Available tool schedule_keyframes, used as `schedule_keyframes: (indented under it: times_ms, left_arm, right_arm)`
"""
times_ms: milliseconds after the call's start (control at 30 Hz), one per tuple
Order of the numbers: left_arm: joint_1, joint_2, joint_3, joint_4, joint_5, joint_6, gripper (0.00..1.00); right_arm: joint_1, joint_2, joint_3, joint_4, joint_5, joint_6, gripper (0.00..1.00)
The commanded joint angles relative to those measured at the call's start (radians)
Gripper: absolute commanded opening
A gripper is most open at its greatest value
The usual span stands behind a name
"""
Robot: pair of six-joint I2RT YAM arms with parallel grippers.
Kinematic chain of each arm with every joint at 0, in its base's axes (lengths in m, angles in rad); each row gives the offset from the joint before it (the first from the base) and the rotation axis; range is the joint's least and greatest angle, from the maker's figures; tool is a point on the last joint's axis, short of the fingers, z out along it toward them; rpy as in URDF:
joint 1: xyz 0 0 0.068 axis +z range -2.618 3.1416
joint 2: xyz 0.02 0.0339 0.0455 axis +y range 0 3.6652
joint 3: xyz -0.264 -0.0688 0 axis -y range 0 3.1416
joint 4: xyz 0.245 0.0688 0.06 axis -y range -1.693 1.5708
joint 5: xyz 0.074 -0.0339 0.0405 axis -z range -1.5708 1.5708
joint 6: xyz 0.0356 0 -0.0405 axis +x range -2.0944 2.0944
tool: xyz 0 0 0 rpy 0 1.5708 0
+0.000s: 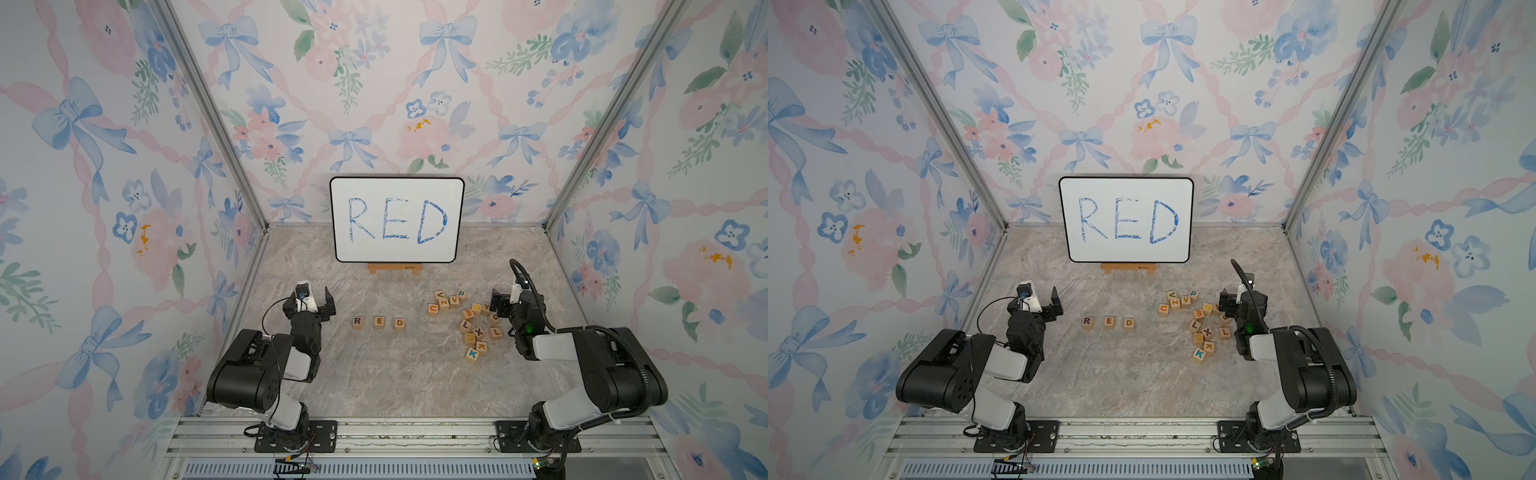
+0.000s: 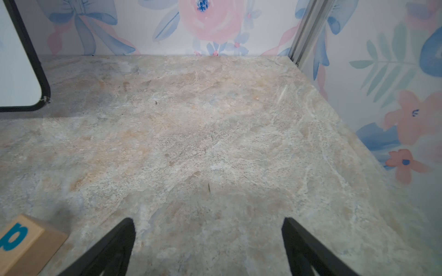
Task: Assemble the uppercase word "red" with letter blocks
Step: Reset both arms
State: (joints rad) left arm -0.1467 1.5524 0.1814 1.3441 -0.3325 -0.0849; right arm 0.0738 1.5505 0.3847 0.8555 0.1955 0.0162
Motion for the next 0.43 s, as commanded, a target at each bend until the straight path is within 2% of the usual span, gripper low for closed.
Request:
schedule_keyframes:
  times_ms: [0, 233, 400]
  left_arm:
    - [-0.004, 0.003, -0.007, 0.045, -0.015, 0.031, 0.98]
    - [0.005, 0.009, 0.008, 0.023, 0.07, 0.054, 0.98]
    - [0.008, 0.0, 0.002, 0.02, 0.073, 0.048, 0.98]
  right_arm:
    - [0.004, -0.005, -0.001, 0.064, 0.019, -0.013, 0.97]
    - [0.004, -0.005, -0.001, 0.062, 0.019, -0.012, 0.97]
    - [-0.003, -0.006, 0.002, 0.055, 0.003, -0.007, 0.97]
